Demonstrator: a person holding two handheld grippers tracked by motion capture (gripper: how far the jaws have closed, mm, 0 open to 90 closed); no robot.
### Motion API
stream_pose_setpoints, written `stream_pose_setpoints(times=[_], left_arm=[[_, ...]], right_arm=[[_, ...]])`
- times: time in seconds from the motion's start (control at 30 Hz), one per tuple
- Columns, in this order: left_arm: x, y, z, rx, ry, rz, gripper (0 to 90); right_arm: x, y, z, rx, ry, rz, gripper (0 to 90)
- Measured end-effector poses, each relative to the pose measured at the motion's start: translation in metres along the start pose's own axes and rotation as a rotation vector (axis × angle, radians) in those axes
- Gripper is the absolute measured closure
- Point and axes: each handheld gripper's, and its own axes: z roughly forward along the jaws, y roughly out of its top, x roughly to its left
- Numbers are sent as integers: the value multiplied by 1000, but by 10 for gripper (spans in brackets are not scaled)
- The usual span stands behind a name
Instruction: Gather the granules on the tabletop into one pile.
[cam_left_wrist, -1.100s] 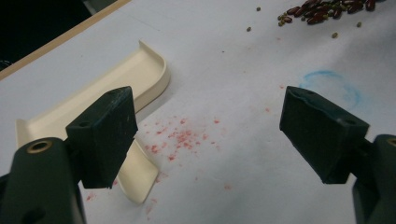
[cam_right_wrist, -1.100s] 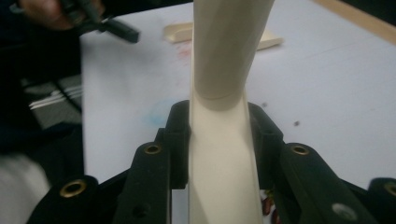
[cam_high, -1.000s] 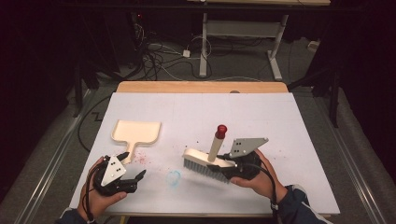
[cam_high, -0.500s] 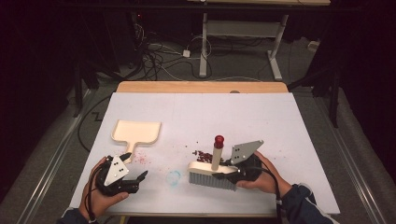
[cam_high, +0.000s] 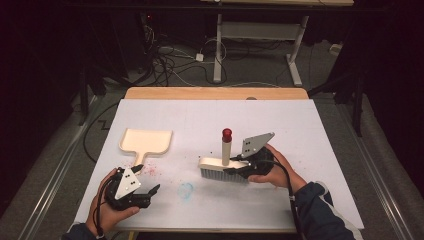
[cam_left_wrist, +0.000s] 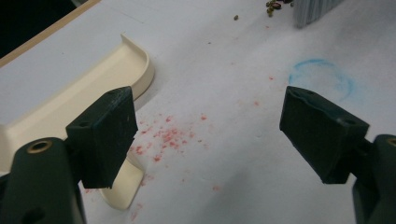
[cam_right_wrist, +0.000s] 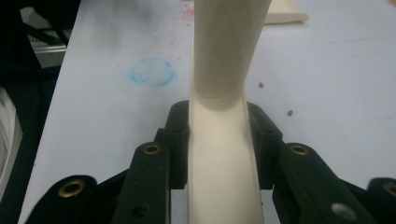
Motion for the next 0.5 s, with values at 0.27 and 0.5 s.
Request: stream_pose_setpoints(times=[0.27, 0.5], left_arm=[[-1, 0, -1, -8, 5, -5, 183], [-2, 1, -1, 0, 0, -7, 183]], right_arm=[[6, -4, -31, -79, -209, 98, 676], [4, -15, -32, -53, -434, 193, 676]])
